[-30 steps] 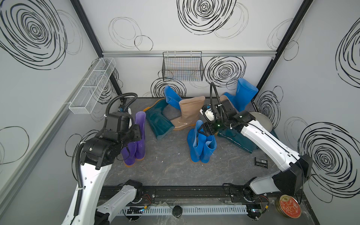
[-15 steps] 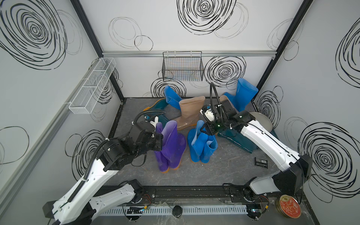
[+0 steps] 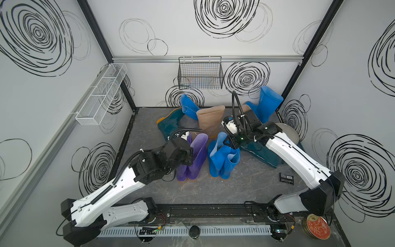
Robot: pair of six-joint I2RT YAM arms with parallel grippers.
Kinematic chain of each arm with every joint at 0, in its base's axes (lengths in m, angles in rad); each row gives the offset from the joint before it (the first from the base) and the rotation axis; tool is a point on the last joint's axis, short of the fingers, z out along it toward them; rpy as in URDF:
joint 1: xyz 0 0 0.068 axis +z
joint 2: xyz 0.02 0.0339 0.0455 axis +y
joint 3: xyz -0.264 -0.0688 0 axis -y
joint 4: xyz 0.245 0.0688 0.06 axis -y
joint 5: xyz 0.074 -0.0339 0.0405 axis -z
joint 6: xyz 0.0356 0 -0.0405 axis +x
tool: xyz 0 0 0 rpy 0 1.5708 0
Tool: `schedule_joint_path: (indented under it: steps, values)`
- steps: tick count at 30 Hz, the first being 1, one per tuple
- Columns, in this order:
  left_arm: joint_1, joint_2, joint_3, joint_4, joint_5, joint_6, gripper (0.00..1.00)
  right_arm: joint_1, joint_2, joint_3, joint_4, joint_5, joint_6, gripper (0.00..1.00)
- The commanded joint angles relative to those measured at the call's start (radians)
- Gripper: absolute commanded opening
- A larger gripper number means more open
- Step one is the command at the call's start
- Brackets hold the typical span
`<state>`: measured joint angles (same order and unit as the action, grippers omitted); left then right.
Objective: Match and arrange rain boots in pairs
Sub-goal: Move a pair of rain boots to the center of the board.
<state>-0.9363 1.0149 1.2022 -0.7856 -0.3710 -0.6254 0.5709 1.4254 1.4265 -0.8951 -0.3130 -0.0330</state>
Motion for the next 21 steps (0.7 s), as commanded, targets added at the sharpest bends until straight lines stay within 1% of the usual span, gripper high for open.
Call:
schedule_joint_path:
  steps: [1,5,8,11,12,13,15,16,17,18,19,20,21]
  values:
    - [-0.020,-0.052,-0.015,0.352,-0.087,-0.010,0.00,-0.017,-0.049,0.018,-0.032,-0.018,-0.055,0.07]
    - [-0.053,-0.030,-0.056,0.423,-0.103,-0.045,0.00,-0.017,-0.039,0.031,-0.044,-0.055,-0.084,0.07]
    - [-0.089,-0.009,-0.064,0.437,-0.144,-0.058,0.00,-0.019,-0.024,0.042,-0.058,-0.053,-0.107,0.07]
    - [-0.106,-0.007,-0.082,0.462,-0.156,-0.093,0.00,-0.020,-0.007,0.048,-0.069,-0.061,-0.113,0.10]
    - [-0.113,-0.008,-0.093,0.481,-0.160,-0.105,0.00,-0.020,-0.004,0.046,-0.064,-0.058,-0.113,0.13]
    - [-0.121,-0.009,-0.111,0.508,-0.159,-0.115,0.00,-0.020,-0.002,0.042,-0.057,-0.052,-0.108,0.20]
    - [-0.127,-0.002,-0.122,0.530,-0.154,-0.122,0.00,-0.022,0.000,0.038,-0.044,-0.046,-0.098,0.27]
    - [-0.127,0.004,-0.119,0.522,-0.154,-0.117,0.02,-0.022,0.002,0.040,-0.038,-0.045,-0.091,0.36]
    - [-0.127,0.009,-0.109,0.502,-0.156,-0.107,0.12,-0.021,0.001,0.040,-0.033,-0.043,-0.084,0.44]
    - [-0.127,0.011,-0.100,0.480,-0.165,-0.099,0.20,-0.021,-0.001,0.041,-0.030,-0.040,-0.078,0.50]
    - [-0.127,0.008,-0.092,0.457,-0.175,-0.084,0.32,-0.021,-0.003,0.042,-0.026,-0.028,-0.069,0.57]
    - [-0.126,0.001,-0.084,0.437,-0.184,-0.066,0.45,-0.023,-0.007,0.043,-0.021,-0.019,-0.058,0.61]
    - [-0.125,-0.006,-0.076,0.418,-0.198,-0.052,0.53,-0.024,-0.010,0.044,-0.016,-0.011,-0.047,0.64]
